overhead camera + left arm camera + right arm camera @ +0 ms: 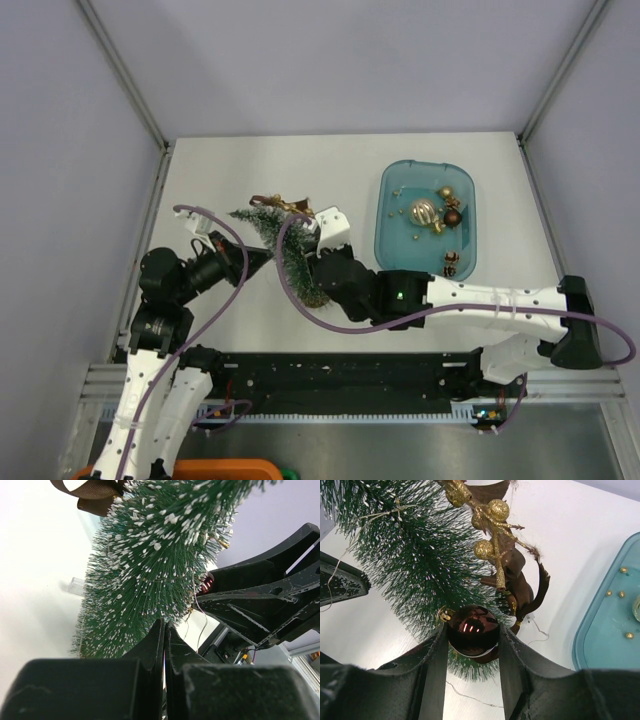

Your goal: Decorate the small christmas tree

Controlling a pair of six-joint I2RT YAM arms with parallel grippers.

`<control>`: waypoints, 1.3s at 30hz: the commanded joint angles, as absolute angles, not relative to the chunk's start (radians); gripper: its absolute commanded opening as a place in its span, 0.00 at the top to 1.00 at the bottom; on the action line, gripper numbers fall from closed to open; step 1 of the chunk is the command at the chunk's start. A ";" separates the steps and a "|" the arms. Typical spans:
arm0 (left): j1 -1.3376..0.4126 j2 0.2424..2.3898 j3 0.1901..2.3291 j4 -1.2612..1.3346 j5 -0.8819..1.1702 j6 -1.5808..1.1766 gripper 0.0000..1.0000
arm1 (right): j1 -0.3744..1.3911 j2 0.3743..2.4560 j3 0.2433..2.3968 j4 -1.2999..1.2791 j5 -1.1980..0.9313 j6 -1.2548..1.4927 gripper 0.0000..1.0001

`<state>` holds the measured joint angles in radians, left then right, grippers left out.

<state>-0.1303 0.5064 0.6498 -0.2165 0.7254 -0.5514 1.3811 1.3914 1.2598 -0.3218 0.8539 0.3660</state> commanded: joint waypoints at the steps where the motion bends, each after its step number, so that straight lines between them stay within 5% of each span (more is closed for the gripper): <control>1: -0.123 0.492 0.657 -0.153 0.738 -0.558 1.00 | 1.397 1.405 1.293 -0.285 0.894 0.359 1.00; 23: -0.120 0.502 0.672 -0.149 0.742 -0.572 1.00 | 1.368 1.381 1.219 -0.328 0.905 0.431 0.99; 31: -0.118 0.497 0.667 -0.144 0.741 -0.575 1.00 | 1.368 1.376 1.224 -0.296 0.910 0.423 0.64; 39: -0.118 0.491 0.666 -0.150 0.738 -0.574 1.00 | 1.368 1.361 1.216 -0.296 0.905 0.437 0.49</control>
